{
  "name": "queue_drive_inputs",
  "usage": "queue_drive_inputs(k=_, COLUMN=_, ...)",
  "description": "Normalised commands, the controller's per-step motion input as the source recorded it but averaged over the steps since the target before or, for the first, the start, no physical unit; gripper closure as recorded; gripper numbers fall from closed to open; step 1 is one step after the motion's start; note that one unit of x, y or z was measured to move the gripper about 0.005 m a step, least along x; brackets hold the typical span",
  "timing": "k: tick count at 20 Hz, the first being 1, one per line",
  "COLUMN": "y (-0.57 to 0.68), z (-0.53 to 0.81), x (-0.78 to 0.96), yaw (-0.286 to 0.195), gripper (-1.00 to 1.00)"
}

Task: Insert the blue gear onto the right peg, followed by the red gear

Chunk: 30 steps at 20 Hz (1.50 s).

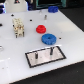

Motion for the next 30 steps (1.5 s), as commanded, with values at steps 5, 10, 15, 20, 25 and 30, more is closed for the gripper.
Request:
queue_drive_inputs(k=5, y=0.43, z=-0.36, x=-0.12, yaw=0.0, gripper=-1.0)
queue_drive_inputs(k=10, y=0.38, z=-0.45, x=-0.08, yaw=0.0, gripper=-1.0)
queue_drive_inputs(k=15, y=0.29, z=-0.53, x=0.0, yaw=0.0, gripper=-1.0)
queue_drive_inputs(k=20, y=0.17, z=-0.52, x=-0.11, yaw=0.0, gripper=-1.0)
queue_drive_inputs(k=25, y=0.02, z=-0.47, x=-0.23, yaw=0.0, gripper=-1.0)
queue_drive_inputs(k=30, y=-0.07, z=-0.45, x=-0.3, yaw=0.0, gripper=-1.0)
